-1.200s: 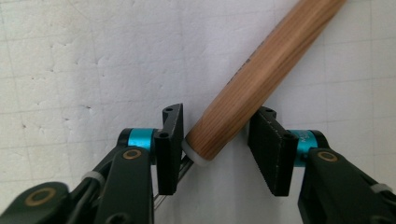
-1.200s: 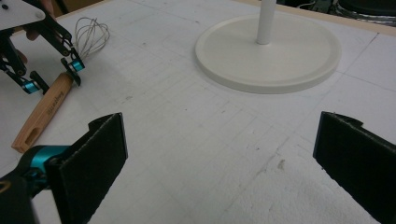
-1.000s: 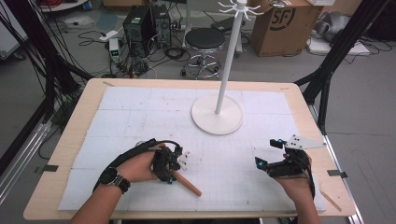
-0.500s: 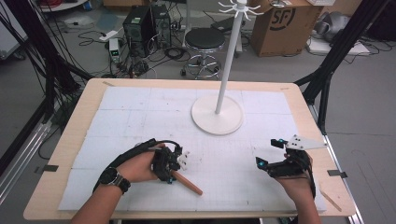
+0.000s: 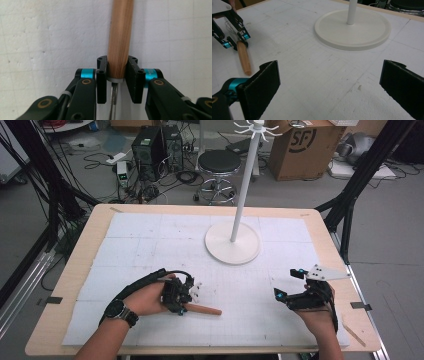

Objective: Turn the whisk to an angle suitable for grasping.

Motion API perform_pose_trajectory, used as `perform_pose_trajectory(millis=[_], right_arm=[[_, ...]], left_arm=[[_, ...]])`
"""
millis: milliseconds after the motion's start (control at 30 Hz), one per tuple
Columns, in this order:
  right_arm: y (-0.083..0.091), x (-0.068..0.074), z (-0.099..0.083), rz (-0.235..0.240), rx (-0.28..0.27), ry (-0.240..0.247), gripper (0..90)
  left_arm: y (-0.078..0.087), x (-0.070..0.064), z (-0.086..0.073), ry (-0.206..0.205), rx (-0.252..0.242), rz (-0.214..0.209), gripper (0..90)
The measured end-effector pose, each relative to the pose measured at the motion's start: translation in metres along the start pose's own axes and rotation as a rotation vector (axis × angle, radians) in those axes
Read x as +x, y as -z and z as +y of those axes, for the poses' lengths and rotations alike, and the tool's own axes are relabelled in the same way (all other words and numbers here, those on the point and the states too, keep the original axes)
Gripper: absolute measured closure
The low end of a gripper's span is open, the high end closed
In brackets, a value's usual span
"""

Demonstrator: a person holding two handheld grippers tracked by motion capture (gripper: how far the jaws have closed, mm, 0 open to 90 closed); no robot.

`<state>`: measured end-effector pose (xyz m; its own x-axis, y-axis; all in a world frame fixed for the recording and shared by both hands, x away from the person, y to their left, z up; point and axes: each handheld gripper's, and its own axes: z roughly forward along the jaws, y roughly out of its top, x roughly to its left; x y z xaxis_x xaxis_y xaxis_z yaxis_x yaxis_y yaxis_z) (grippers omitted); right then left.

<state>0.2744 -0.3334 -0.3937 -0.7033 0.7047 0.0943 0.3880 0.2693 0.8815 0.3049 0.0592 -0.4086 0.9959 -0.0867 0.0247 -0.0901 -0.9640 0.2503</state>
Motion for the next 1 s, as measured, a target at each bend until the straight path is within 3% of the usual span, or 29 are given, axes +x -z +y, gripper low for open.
perform_pose_trajectory(millis=[167, 400, 700, 900, 1000], right_arm=[[0.0, 0.0, 0.0, -0.001, 0.001, 0.001, 1.7], [0.0, 0.0, 0.0, 0.006, -0.003, -0.002, 1.7], [0.001, -0.001, 0.001, 0.002, -0.008, -0.014, 1.7], [0.002, -0.002, 0.002, 0.0, -0.017, -0.017, 1.7], [0.004, -0.003, 0.003, -0.001, -0.028, -0.024, 1.7]], left_arm=[[0.005, -0.001, -0.004, 0.017, -0.004, 0.031, 73.6], [0.022, -0.001, -0.01, 0.048, -0.093, 0.054, 73.7], [0.052, 0.0, -0.024, 0.138, -0.252, 0.095, 73.7], [0.069, 0.002, -0.031, 0.17, -0.343, 0.124, 73.7], [0.078, 0.004, -0.033, 0.194, -0.415, 0.121, 73.7]])
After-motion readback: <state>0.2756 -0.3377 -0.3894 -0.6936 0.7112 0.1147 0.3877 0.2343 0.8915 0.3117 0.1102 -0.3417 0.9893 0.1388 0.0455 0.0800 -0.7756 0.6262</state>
